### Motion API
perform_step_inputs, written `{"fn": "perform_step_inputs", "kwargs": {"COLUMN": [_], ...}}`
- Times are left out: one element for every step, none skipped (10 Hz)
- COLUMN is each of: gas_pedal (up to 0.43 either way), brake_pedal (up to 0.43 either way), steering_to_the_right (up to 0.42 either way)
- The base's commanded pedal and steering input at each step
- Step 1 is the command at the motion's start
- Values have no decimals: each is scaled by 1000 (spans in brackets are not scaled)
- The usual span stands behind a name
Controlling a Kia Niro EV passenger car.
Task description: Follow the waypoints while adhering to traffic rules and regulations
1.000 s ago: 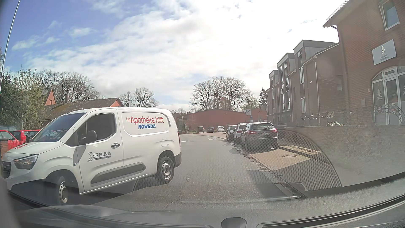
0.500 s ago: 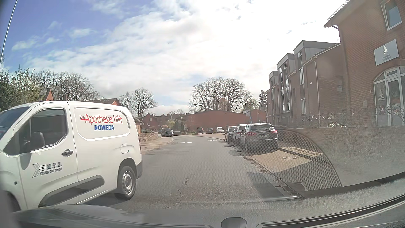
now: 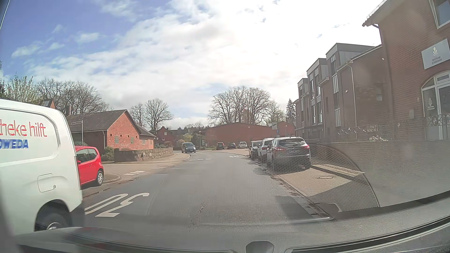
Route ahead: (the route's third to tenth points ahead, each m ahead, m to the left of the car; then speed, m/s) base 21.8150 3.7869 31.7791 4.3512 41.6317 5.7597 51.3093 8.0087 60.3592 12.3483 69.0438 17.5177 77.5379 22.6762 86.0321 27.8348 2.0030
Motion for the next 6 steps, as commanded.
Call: {"fn": "perform_step_inputs", "kwargs": {"gas_pedal": [358, 370, 370, 370, 370, 390], "brake_pedal": [0, 6, 0, 6, 6, 0], "steering_to_the_right": [11, 11, 9, 6, 6, 6]}}
